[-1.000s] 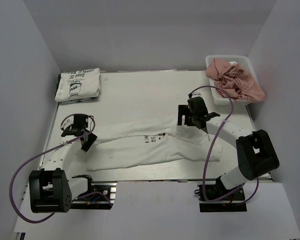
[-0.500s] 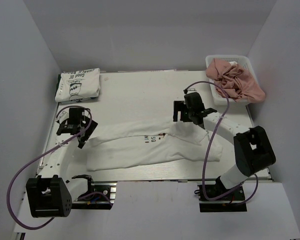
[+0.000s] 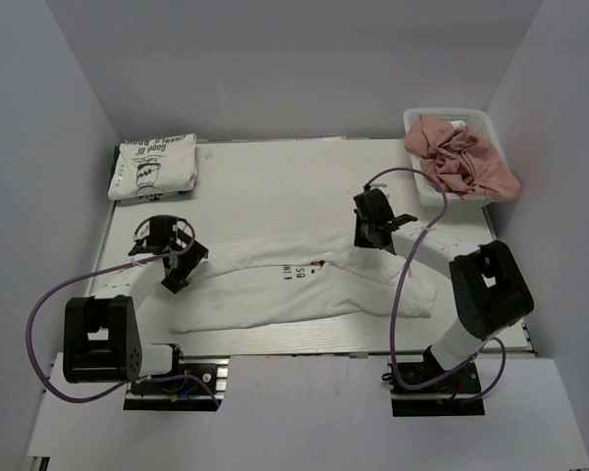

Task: Fold and stack the t-shirts

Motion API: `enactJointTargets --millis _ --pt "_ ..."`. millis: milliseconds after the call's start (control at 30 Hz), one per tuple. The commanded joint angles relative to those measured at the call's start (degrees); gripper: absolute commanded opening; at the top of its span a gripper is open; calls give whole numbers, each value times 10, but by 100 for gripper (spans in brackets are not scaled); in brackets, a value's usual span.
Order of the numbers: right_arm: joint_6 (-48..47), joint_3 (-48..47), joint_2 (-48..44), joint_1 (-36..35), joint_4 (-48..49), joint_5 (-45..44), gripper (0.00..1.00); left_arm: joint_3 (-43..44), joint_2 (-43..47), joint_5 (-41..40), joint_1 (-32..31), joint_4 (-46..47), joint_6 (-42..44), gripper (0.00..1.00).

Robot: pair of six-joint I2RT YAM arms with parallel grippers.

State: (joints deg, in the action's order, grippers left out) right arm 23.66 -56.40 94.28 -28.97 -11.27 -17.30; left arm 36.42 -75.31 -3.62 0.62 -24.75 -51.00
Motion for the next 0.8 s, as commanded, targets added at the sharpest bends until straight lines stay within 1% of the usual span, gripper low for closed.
enactJointTargets --millis 0,33,67,133,167,267,300,367,400,533,567,667,767 --pt "30 42 -71 -3 -20 -27 0 -20 -19 -28 1 -12 10 100" --pt "32 68 -83 -3 -20 -28 0 -26 -19 -28 1 -17 10 100" --pt "36 79 -126 -4 -21 -23 0 -26 -19 -28 1 -17 10 100" --pt "51 130 -157 -6 -22 -15 0 -26 -13 -28 1 -17 10 100" --pt "55 154 -212 -7 -24 -2 0 -31 -13 -33 1 -17 10 100" --pt "84 204 -292 -10 -40 41 0 -26 -8 -39 1 -17 10 100" --pt "90 211 -319 -12 -45 68 0 -26 -8 -44 1 -22 15 100" --pt "111 241 -342 -15 -63 86 0 -21 -8 -44 1 -22 20 100" --pt "118 249 -374 -19 -67 118 0 -21 -8 -44 1 -22 20 100" --pt "151 299 -420 -29 -83 168 0 -21 -3 -44 1 -28 26 100" --pt "167 309 -430 -32 -99 185 3 -21 -3 -44 1 -28 26 100" --pt "174 336 -467 -36 -111 201 17 -21 3 -44 1 -28 26 100" --pt "167 350 -505 -41 -111 235 18 -21 3 -44 1 -28 31 100"
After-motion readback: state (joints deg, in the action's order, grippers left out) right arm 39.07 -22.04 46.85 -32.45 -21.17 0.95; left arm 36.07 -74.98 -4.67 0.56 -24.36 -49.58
